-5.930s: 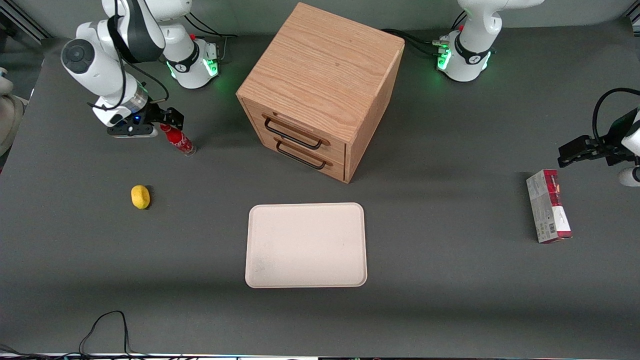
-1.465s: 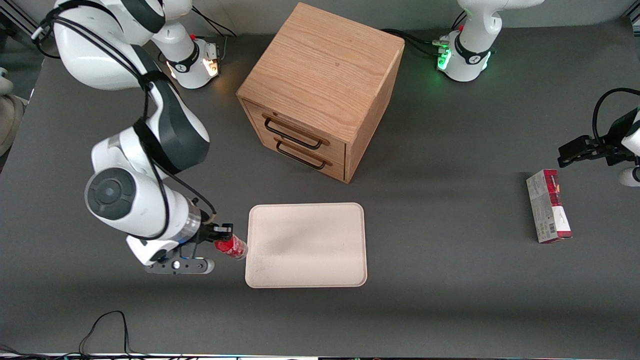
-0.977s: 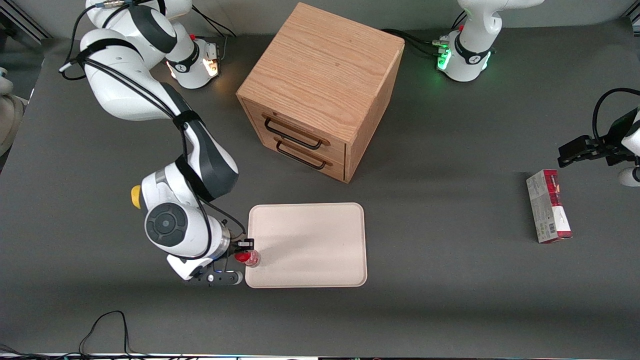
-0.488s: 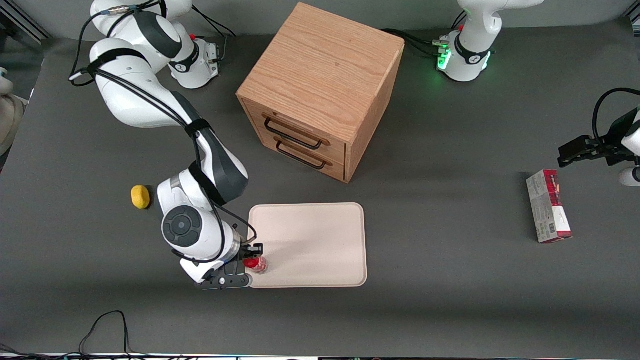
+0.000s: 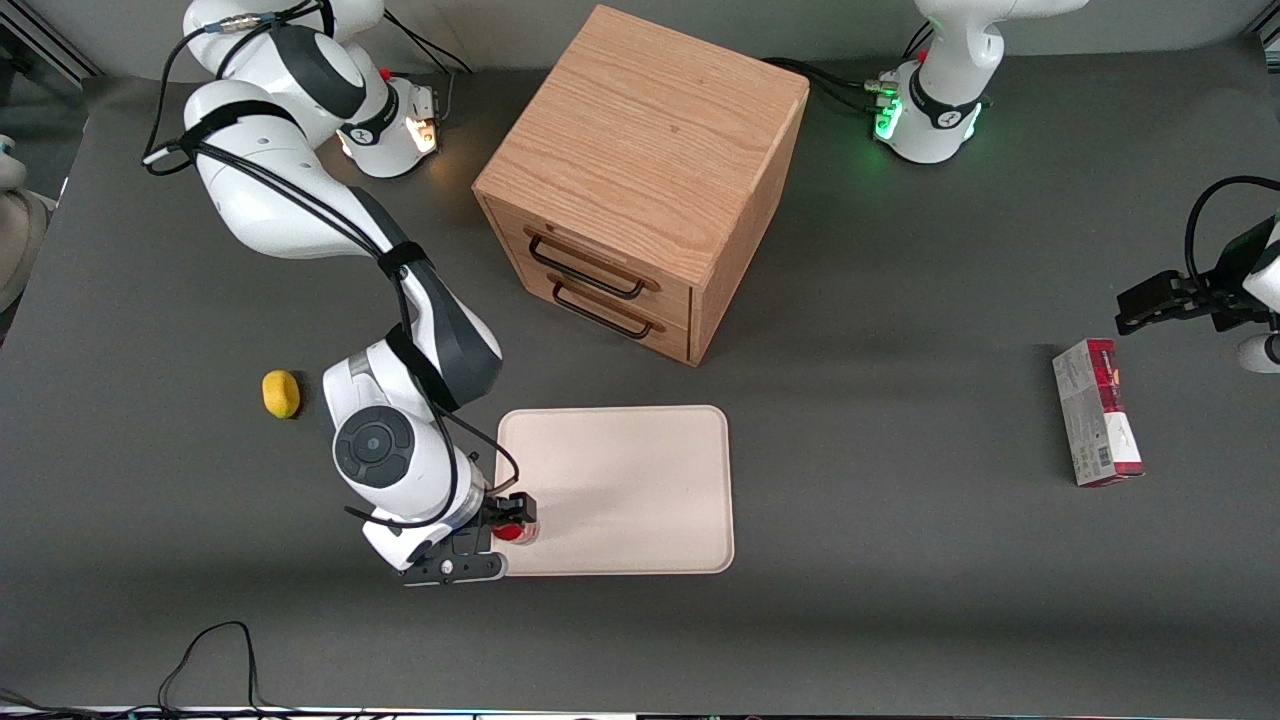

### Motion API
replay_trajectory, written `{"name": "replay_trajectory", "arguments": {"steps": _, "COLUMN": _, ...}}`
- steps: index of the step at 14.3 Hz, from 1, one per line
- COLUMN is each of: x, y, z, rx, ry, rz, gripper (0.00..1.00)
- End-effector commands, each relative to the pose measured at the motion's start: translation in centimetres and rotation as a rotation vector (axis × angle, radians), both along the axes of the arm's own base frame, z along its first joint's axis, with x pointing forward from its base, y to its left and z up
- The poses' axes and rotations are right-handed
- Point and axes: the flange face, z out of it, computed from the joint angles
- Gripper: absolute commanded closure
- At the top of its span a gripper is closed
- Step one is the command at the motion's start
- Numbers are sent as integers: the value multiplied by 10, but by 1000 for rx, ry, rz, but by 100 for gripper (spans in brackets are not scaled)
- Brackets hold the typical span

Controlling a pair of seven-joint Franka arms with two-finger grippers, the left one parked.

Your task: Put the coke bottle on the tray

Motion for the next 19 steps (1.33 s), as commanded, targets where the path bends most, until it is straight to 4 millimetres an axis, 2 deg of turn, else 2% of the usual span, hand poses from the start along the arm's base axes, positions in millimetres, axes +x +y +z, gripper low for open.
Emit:
{"name": "replay_trajectory", "arguments": {"steps": 1, "x": -3, "y": -5, "z": 21, "rx": -33, "ry": -5, "rz": -8, "gripper": 0}}
{"name": "replay_trajectory", "arguments": {"steps": 2, "x": -6, "y": -8, "z": 51, "rx": -43, "ry": -22, "rz": -5, "gripper": 0}}
{"name": "replay_trajectory", "arguments": {"steps": 3, "x": -13, "y": -13, "z": 67, "rx": -58, "ry": -9, "rz": -1, "gripper": 0}}
{"name": "replay_trajectory", "arguments": {"steps": 6, "x": -49, "y": -37, "z": 101, "rx": -154, "ry": 26, "rz": 17, "gripper": 0}}
{"name": "replay_trajectory", "arguments": {"steps": 7, "x": -57, "y": -53, "z": 119, "rx": -164, "ry": 25, "rz": -3, "gripper": 0}}
{"name": "replay_trajectory", "arguments": {"steps": 8, "x": -66, "y": -79, "z": 130, "rx": -139, "ry": 57, "rz": -37, "gripper": 0}}
{"name": "replay_trajectory", "arguments": {"steps": 10, "x": -89, "y": -131, "z": 166, "rx": -64, "ry": 89, "rz": -45, "gripper": 0}}
{"name": "replay_trajectory", "arguments": {"steps": 11, "x": -104, "y": -156, "z": 182, "rx": -43, "ry": 97, "rz": -59, "gripper": 0}}
{"name": "replay_trajectory", "arguments": {"steps": 15, "x": -172, "y": -231, "z": 235, "rx": 29, "ry": 111, "rz": -123, "gripper": 0}}
{"name": "replay_trajectory", "arguments": {"steps": 17, "x": -205, "y": -256, "z": 254, "rx": 46, "ry": 118, "rz": -122, "gripper": 0}}
{"name": "replay_trajectory", "arguments": {"steps": 19, "x": -221, "y": -269, "z": 270, "rx": 55, "ry": 122, "rz": -138, "gripper": 0}}
